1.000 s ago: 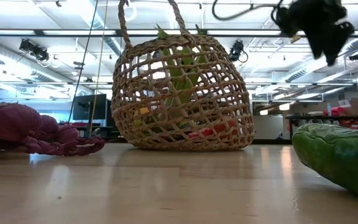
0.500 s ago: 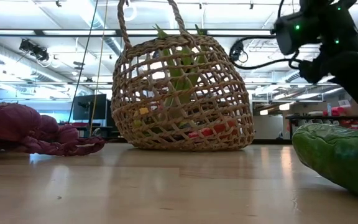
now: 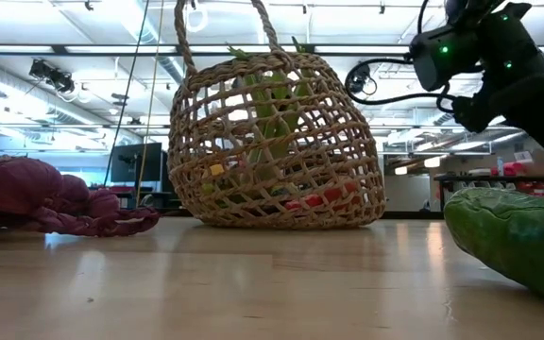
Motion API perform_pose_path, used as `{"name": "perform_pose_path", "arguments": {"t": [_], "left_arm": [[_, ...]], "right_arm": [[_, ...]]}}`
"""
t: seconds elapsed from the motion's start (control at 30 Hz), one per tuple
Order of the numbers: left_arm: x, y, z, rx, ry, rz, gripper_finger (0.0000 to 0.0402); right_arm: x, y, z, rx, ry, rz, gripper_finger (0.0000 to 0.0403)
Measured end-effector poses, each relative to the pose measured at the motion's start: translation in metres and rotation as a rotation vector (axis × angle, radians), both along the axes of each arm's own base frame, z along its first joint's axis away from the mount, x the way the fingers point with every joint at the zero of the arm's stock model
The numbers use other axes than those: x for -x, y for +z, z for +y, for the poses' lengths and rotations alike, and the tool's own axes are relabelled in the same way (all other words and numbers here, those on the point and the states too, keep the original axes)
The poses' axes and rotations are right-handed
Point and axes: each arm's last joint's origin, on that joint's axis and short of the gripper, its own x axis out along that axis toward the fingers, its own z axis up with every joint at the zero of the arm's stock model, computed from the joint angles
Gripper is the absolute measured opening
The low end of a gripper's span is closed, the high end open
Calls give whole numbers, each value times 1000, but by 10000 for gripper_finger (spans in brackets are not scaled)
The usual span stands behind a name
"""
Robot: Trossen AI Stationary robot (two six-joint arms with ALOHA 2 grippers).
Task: Build produce basket
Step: Put the lime into the brown basket
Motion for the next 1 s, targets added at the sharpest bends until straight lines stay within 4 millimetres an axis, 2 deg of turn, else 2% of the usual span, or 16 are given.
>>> {"name": "perform_pose_path", "arguments": {"t": [0.23,0.47,0.67,0.83,1.0], "left_arm": [[0,0,0,17,1,-7,325],[1,0,-4,27,-20,-10,325],[0,0,-5,51,-87,-9,325],[1,0,-9,52,-112,-8,325],[3,0,-13,46,-128,-3,325]], "right_arm": [[-2,-2,7,-46,28,9,375],[-11,-16,6,-3,18,101,374],[-17,-26,5,58,-41,170,374],[-22,-30,9,36,-113,153,374],[-25,-33,11,96,-166,159,374]]}}
